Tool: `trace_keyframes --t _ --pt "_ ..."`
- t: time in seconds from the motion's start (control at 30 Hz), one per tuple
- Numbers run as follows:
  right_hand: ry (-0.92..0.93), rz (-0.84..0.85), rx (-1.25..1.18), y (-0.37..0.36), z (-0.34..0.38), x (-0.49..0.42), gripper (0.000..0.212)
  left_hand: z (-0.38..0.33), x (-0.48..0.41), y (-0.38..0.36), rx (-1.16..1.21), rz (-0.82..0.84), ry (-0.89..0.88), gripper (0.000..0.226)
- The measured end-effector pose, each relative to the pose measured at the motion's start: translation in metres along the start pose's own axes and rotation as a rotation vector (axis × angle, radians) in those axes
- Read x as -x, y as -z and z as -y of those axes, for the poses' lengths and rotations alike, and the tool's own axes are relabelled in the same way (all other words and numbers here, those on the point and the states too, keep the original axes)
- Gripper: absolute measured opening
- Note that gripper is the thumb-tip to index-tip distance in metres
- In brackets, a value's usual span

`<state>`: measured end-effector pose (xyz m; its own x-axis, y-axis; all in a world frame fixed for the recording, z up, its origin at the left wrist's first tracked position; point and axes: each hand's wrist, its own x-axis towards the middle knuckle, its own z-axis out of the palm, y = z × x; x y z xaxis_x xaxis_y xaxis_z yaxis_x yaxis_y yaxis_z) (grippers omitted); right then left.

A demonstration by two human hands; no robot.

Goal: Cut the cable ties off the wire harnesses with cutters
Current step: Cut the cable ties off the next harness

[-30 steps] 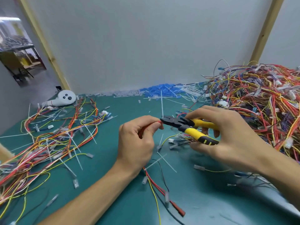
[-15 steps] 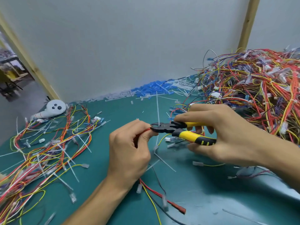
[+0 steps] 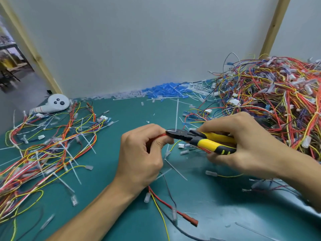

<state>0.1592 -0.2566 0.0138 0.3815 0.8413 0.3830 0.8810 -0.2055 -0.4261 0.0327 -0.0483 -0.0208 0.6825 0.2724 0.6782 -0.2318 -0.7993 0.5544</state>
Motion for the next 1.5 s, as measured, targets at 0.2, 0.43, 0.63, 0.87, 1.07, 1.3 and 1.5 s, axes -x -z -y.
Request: trace_keyframes --t 0.2,0.43,0.63,0.87,1.07,1.3,1.5 --pt "-0.045 0.033 -0.044 0.003 -0.003 0.0 0.036 -0.001 0.001 0.001 0.018 0.008 -0.005 0.017" --pt "-0.063 0.009 -0.071 -0.003 -0.007 0.001 0.028 -0.002 -0.001 0.0 0.052 -0.005 0.01 0.014" --pt "-0.07 -0.013 -0.048 -0.008 -0.01 0.0 0.03 0.0 0.0 0.0 0.053 -0.008 0.026 0.015" --pt "-0.055 -0.076 -0.034 -0.008 -0.008 -0.001 0.034 0.001 -0.001 0.0 0.063 -0.011 0.032 0.014" --pt "-0.113 -0.103 -0.098 -0.009 -0.006 0.001 0.047 0.001 -0.001 0.001 0.07 -0.023 0.038 0.016" --pt "0.023 -0.138 -0.029 -0.011 -0.006 -0.004 0.031 0.004 -0.001 0.001 0.057 -0.031 0.041 0.015" --pt "0.037 -0.091 0.002 -0.008 -0.01 -0.004 0.044 0.005 0.0 -0.001 0.023 -0.025 0.067 0.019"
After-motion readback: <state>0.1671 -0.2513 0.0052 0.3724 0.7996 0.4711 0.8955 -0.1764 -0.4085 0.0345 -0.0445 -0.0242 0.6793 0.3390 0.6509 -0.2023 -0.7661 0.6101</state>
